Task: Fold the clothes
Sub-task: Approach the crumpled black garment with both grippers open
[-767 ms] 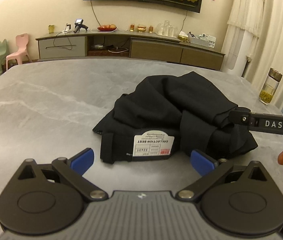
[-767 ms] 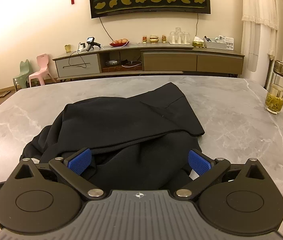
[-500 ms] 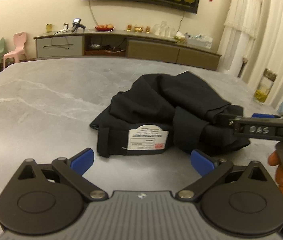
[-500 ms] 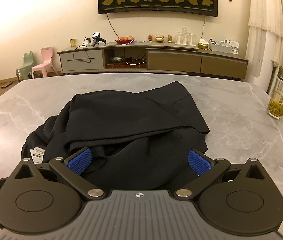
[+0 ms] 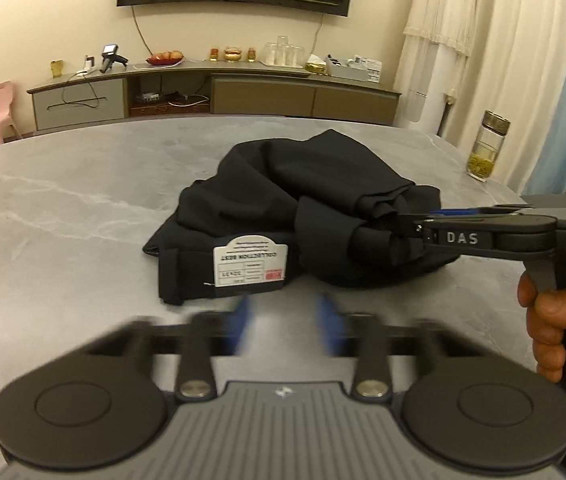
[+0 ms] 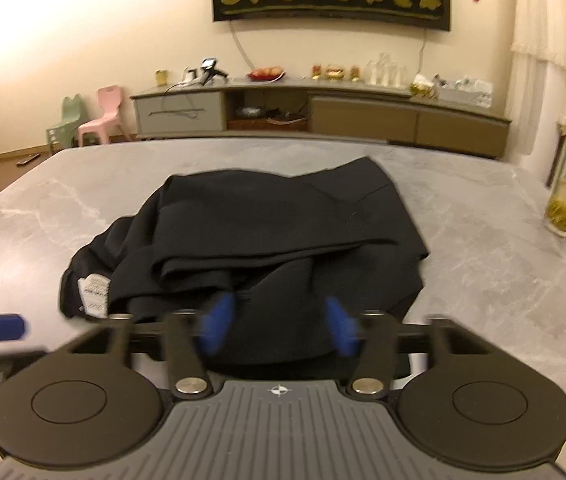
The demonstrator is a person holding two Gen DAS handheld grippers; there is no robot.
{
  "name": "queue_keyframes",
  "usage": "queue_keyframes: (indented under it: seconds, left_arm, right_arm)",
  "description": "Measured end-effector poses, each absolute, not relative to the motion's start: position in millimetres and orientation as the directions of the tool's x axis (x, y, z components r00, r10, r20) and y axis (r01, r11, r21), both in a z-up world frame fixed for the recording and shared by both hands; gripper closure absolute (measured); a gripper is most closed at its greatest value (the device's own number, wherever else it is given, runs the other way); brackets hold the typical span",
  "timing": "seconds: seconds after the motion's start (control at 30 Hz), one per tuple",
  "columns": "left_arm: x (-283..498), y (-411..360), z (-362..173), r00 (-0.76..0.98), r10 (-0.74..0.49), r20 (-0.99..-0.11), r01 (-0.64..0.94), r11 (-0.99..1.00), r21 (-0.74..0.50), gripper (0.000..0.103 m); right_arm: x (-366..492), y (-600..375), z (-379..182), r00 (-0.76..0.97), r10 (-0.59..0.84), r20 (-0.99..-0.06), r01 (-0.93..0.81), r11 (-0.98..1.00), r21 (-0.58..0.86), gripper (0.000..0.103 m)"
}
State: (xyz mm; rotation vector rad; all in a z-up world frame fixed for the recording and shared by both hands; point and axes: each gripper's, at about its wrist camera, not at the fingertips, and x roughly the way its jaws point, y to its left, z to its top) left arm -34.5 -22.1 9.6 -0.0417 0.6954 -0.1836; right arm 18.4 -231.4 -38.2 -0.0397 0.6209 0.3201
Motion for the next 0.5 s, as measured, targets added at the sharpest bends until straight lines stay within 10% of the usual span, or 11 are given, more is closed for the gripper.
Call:
queue_keyframes:
  seconds: [0.13, 0.5]
  left_arm:
    - [-39.3, -22.7, 12.9, 0.768, -0.179, -0.614, 0.157, 0.983, -0.091, 0.103]
    - [-43.6, -25.5, 23.8, 0.777, -0.152, -0.611, 0.137, 0.988, -0.071, 0.101]
  right_arm:
    - [15.2, -228.6, -38.3, 0.767, 0.282, -0.577, -0.322, 0.946, 0.035, 0.094]
    - [12.6, -233.5, -34.8, 0.772, 0.28, -0.57, -0.311, 0.949, 0.045, 0.097]
